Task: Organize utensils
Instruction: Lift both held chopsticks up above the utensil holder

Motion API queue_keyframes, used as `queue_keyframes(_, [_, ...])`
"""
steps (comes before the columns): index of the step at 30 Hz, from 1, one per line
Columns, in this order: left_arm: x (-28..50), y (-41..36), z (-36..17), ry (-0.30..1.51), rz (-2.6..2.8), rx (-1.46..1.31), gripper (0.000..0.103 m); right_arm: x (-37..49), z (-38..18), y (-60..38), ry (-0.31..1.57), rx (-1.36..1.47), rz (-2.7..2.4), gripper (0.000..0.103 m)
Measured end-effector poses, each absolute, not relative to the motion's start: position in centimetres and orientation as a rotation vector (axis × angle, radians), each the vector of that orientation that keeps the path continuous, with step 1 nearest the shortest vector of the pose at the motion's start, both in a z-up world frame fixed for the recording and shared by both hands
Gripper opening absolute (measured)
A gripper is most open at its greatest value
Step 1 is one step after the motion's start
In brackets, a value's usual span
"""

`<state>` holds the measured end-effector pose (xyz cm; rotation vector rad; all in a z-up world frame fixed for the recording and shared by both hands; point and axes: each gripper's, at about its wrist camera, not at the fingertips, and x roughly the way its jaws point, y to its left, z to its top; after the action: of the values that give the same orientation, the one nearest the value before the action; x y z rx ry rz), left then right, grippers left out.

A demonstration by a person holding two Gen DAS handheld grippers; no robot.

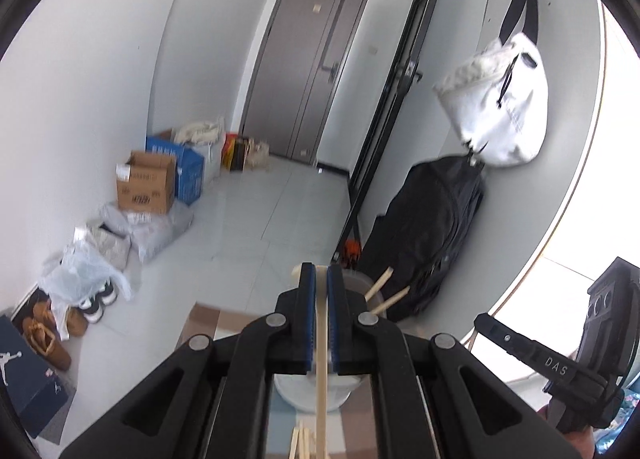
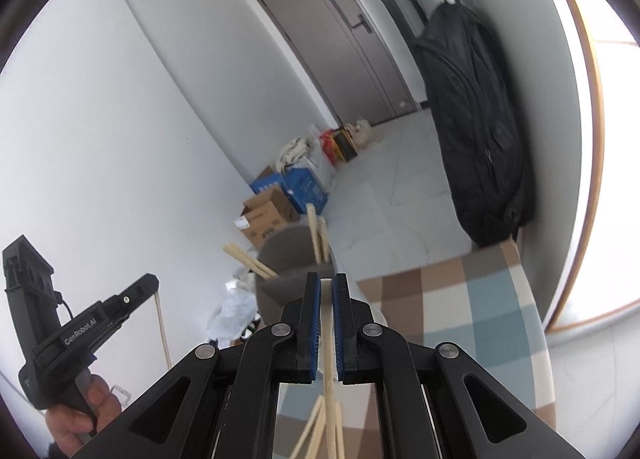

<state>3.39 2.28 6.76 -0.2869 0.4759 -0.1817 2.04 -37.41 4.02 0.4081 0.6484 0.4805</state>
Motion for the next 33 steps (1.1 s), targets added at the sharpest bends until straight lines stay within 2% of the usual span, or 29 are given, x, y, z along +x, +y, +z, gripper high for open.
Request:
queue_keyframes(7, [7.1, 2.3, 9.5, 0.362, -0.161, -0.291, 0.002, 4.5, 9.6, -36.4, 0.577, 0.385, 0.518, 0.005])
queue_keyframes(16, [11.8, 2.3, 10.0, 0.314, -0.166, -0.277, 0.002, 9.5, 14.7, -34.3, 0.431, 0.343, 0.524, 0.005])
queue_keyframes(25, [14.9, 2.5, 8.6, 0.297, -0.153, -0.273, 0.002, 13.9, 14.1, -32.0, 0.357, 0.344, 0.487, 0.005])
queue_keyframes(33, [16.8, 2.4, 6.3, 0.299, -0.149, -0.256, 0.002, 16.2, 10.4, -29.3, 0.338, 0.326, 0.487, 0.005])
